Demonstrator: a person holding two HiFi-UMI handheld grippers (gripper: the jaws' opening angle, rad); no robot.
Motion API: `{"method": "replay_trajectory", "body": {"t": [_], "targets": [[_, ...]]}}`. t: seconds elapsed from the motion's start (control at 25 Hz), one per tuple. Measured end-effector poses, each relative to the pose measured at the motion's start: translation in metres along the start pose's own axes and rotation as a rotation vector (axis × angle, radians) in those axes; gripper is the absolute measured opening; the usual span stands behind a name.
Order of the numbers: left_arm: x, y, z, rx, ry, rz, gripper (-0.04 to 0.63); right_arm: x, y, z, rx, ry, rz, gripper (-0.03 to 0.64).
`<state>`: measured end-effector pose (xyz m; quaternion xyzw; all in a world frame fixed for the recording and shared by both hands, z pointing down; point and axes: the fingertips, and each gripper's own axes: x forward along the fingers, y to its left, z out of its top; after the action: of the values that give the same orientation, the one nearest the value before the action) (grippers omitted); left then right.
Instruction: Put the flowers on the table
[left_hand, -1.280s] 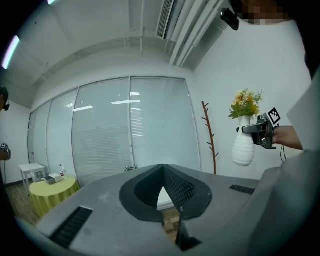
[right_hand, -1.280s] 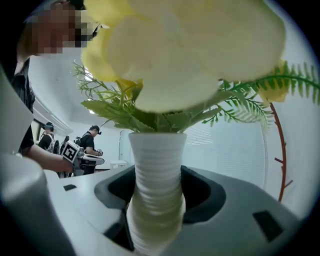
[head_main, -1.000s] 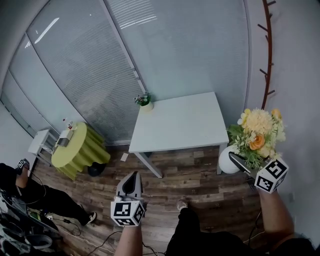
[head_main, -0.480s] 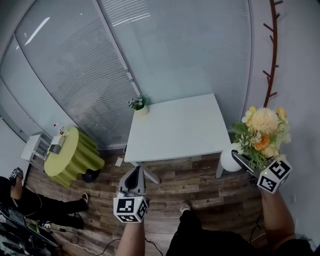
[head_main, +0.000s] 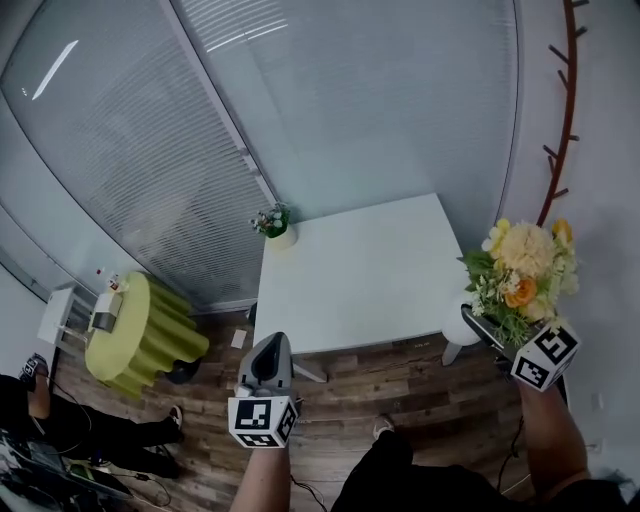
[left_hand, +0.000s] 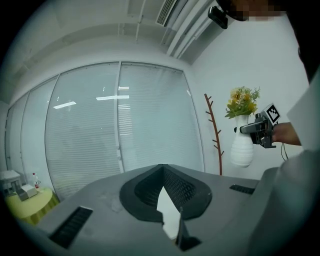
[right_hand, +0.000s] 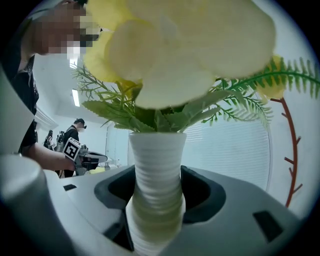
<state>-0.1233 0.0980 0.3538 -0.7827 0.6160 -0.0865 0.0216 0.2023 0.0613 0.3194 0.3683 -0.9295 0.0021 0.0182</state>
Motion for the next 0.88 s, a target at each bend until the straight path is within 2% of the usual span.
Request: {"method": "replay_trajectory", "body": {"t": [0.52, 0.72, 0.88], "targets": [[0.095, 0.084, -0.014, 0.027, 0.007, -0.051, -0.005, 0.122, -0.034, -0.014, 0.008, 0.061, -0.047, 0.287], [0.129, 0.12, -0.021, 0.016, 0.014, -0.058, -0.005, 0.178, -0.036, 0.0, 0.002, 0.053, -0.021, 0.287], [0.157, 0.143, -0.023, 0.017, 0.018, -0.07, -0.005, 0.212, -0.05, -0.005, 0.01, 0.07, -0.036, 0.287]]}}
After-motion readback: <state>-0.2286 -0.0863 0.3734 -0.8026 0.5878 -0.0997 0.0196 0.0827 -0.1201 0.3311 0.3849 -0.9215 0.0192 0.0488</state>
